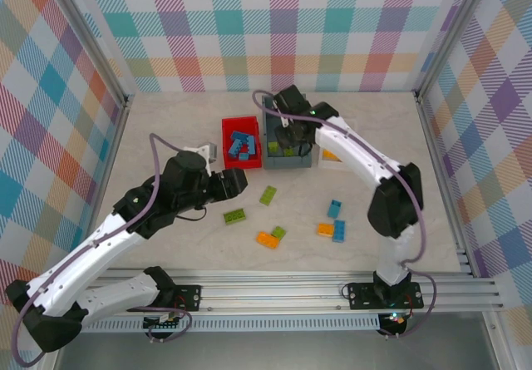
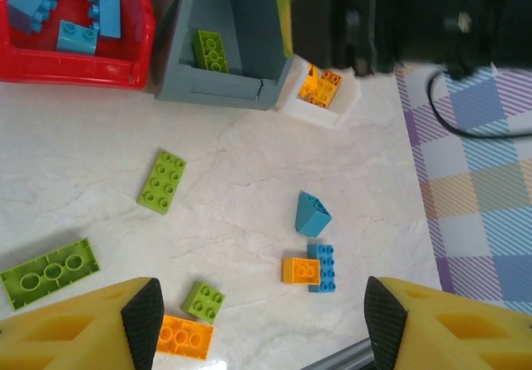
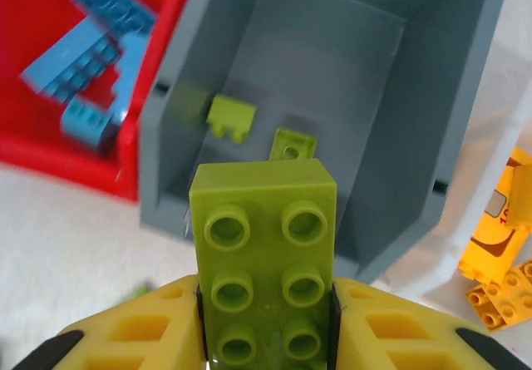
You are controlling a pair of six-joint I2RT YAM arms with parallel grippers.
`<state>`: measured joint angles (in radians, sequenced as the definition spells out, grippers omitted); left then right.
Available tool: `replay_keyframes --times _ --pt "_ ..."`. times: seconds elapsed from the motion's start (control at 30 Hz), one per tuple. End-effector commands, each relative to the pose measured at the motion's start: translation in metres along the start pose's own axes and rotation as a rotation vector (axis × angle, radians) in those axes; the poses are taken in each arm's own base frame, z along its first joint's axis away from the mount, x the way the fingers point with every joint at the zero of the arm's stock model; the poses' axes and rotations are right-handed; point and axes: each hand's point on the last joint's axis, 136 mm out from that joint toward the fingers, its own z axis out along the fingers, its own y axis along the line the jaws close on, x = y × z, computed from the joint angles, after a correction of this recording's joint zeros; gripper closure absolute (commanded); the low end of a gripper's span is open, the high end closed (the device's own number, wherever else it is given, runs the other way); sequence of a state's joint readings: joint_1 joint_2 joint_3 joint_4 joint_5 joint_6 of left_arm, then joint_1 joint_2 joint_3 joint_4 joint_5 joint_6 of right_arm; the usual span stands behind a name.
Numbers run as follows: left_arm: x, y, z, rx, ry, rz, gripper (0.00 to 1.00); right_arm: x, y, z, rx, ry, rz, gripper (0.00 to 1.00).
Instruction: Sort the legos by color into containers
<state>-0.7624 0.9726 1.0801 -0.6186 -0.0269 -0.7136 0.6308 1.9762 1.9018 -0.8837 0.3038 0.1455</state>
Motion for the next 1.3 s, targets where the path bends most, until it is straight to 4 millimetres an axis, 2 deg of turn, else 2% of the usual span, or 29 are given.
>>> replay_keyframes --times 0.0,0.17,0.4,0.6,0.7,0.77,0.87,1.03,1.17,1.27 --pt "-0.023 -0.032 -0.01 0.096 -0.066 0.026 0.33 0.019 -0.017 0.033 0.147 0.158 0.085 0.63" --pt "-0.022 -0.032 -0.005 0.091 -0.058 0.028 0.33 0.007 -0.026 0.063 0.219 0.191 0.12 0.62" --pt "-0.018 -0.027 -0.006 0.093 -0.06 0.012 0.33 0.015 -0.036 0.087 0.287 0.252 0.149 0.56" --pt "-0.019 -0.029 -0.009 0.097 -0.063 0.016 0.33 0.022 -0.038 0.1 0.31 0.268 0.163 0.51" --pt "-0.02 -0.028 -0.012 0.092 -0.065 0.02 0.33 0.015 -0.033 0.093 0.298 0.239 0.16 0.5" --pt "-0.019 -0.024 -0.013 0.08 -0.067 0.021 0.33 0.0 -0.024 0.078 0.282 0.179 0.136 0.49" --pt "-0.017 -0.016 -0.012 0.045 -0.066 0.016 0.33 -0.026 -0.011 0.042 0.25 0.066 0.115 0.48" --pt "-0.011 0.005 -0.01 -0.054 -0.053 0.002 0.34 -0.061 -0.013 -0.039 0.189 -0.107 0.168 0.47" --pt "-0.001 0.018 -0.005 -0.111 -0.01 0.009 0.34 -0.07 -0.02 -0.105 0.12 -0.237 0.181 0.44" --pt "0.01 0.023 0.005 -0.132 0.044 0.021 0.34 -0.054 -0.023 -0.141 0.054 -0.276 0.187 0.4"
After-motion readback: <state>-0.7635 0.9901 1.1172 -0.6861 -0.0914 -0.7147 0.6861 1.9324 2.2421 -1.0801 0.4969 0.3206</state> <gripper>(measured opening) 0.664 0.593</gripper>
